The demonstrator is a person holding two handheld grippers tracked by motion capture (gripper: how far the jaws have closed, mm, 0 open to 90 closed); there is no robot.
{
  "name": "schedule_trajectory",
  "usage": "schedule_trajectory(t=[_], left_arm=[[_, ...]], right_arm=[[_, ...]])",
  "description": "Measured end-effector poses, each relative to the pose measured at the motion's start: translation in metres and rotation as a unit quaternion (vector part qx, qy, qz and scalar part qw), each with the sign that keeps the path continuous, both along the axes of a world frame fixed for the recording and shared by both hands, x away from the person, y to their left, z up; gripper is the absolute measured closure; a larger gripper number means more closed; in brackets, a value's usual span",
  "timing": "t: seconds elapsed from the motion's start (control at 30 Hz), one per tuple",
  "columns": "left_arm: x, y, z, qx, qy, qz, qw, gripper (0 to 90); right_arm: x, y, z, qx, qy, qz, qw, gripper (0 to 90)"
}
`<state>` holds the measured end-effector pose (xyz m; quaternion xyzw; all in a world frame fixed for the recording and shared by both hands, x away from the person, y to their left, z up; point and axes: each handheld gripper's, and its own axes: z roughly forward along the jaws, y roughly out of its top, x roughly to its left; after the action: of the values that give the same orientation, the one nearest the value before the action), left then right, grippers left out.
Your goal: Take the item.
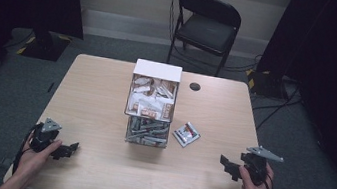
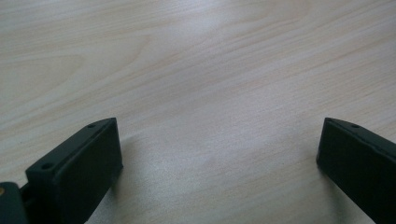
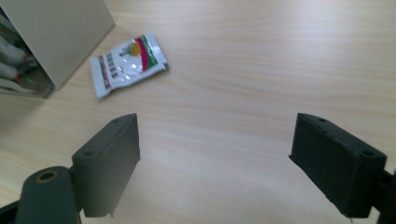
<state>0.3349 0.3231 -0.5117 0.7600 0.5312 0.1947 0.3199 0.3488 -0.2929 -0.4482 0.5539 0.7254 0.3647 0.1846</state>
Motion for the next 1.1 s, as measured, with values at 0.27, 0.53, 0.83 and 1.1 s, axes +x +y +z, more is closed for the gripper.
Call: schedule_trajectory(t=[0.27,0.53,0.83,1.1], left_arm=[[0.000,0.000,0.000,0.000,0.000,0.000,1.0000,0.0],[0.000,0.000,0.000,0.000,0.000,0.000,1.0000,0.0],[0.001,0.000,0.000,-0.002,0.000,0.001,1.0000,0.0],[0.001,0.000,0.000,0.002,0.001,0.000,1.0000,0.0]], right_arm=[[-0.012,-0.014,-0.018,-0.039,0.027,-0.010,0.9988,15.0],[-0.016,-0.014,-0.032,-0.071,0.048,-0.019,0.9961,14.9],[-0.020,-0.008,-0.041,-0.085,0.050,-0.014,0.9950,14.2],[-0.022,-0.001,-0.049,-0.088,0.030,-0.009,0.9956,0.0]])
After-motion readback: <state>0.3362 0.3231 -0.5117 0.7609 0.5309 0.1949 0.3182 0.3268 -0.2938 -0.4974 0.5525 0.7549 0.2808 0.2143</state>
